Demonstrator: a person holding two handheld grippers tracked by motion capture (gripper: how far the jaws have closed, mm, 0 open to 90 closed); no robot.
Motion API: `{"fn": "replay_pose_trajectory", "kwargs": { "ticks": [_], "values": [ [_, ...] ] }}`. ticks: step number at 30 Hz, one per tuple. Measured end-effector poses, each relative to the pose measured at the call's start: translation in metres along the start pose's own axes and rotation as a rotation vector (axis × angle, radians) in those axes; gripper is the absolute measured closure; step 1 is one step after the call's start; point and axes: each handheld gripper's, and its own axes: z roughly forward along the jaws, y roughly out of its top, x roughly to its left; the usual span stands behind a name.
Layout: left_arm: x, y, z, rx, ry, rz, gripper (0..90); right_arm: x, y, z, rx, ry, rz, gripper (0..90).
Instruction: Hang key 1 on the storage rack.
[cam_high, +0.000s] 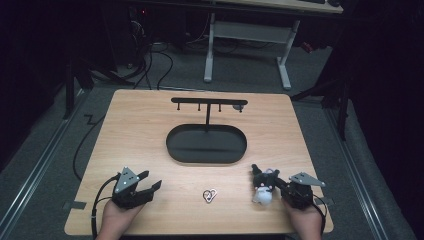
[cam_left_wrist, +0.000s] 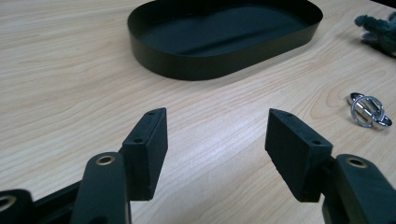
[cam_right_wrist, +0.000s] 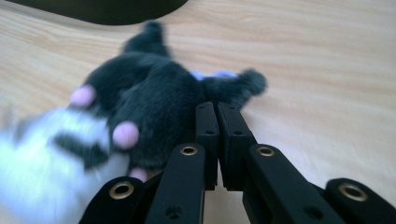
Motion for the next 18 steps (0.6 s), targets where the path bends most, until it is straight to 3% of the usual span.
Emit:
{"fn": "replay_pose_trajectory", "kwargs": {
  "ticks": [2,6,12,18],
  "values": [
    [0.002,-0.003,-0.006,-0.005,0.012,-0.012,40.0,-0.002,0.006,0.011,0.007,0.000,-0.011,88.2],
    [0.004,-0.003,-0.009,-0.010,0.018,-0.019,40.0,-0.004,0.007,0.010,0.003,-0.002,-0.004,88.2],
    [0.002,-0.001,-0.003,-0.007,0.006,-0.006,39.9,-0.004,0.008,-0.011,-0.061,-0.005,0.016,88.2],
    [-0.003,0.004,0.008,0.003,-0.017,0.019,39.8,0.012,0.009,-0.033,-0.112,0.020,-0.001,88.2]
  ]
}}
